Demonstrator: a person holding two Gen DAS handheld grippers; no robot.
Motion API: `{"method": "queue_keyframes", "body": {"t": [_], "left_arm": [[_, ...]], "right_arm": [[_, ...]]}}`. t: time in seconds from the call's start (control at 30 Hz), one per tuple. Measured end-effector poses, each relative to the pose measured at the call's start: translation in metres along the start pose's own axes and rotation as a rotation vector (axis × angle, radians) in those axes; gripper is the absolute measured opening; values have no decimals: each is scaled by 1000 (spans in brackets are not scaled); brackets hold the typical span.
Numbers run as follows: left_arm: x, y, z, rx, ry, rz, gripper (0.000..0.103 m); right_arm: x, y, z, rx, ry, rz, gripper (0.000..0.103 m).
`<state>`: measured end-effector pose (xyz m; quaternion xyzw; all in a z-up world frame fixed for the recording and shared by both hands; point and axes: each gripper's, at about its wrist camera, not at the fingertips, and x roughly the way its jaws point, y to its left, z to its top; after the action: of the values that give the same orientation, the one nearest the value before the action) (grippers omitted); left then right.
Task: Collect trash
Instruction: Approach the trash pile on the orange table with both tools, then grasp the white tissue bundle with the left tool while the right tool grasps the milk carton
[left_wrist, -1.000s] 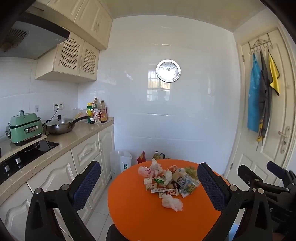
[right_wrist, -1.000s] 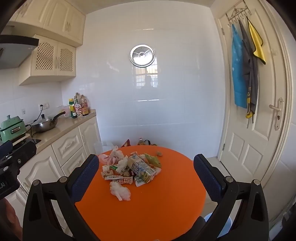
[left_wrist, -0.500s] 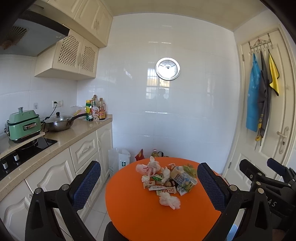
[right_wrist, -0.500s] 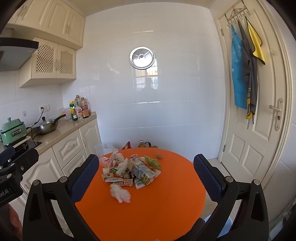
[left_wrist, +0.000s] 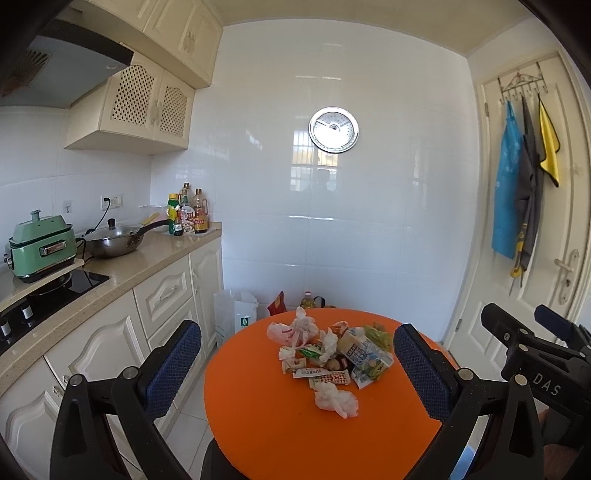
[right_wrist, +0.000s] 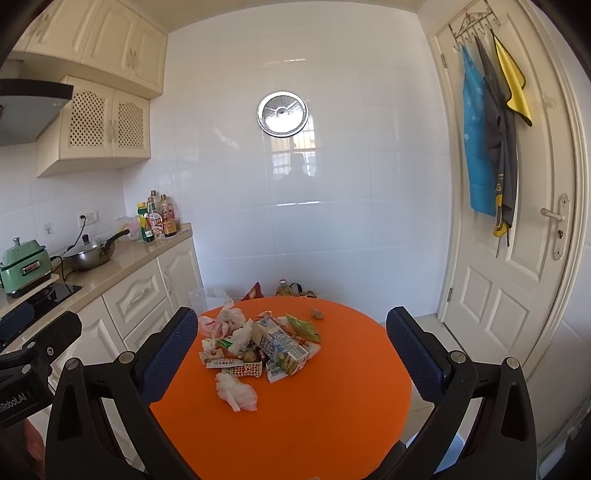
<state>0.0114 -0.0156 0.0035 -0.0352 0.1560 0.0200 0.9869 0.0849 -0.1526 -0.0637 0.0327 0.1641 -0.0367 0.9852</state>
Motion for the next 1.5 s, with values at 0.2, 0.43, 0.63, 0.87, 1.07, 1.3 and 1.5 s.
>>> {"method": "queue_keyframes", "body": {"t": [0.2,0.43,0.63,0.87,1.07,1.3,1.5], "left_arm": [[31,-7,-5,-8,35,-6,102],[88,-18,-11,-10,156,-13,102],[161,-26,-21,-1,304,9,102],[253,-44,-41,23,467,-5,102],[318,-47,-72,21,574,-5,102],[371,-45,-102,-18,641,-99,80],[384,-42,-110,-9,644,-203,51]], "right_arm": [[20,-1,1,-27,26,4,103],[62,-12,-6,-41,114,12,103],[120,-29,-26,-28,239,27,103],[194,-52,-52,-3,388,41,103],[236,-58,-70,-16,475,65,103],[275,-39,-79,-73,545,145,102],[312,-18,-85,-146,599,210,88]]}}
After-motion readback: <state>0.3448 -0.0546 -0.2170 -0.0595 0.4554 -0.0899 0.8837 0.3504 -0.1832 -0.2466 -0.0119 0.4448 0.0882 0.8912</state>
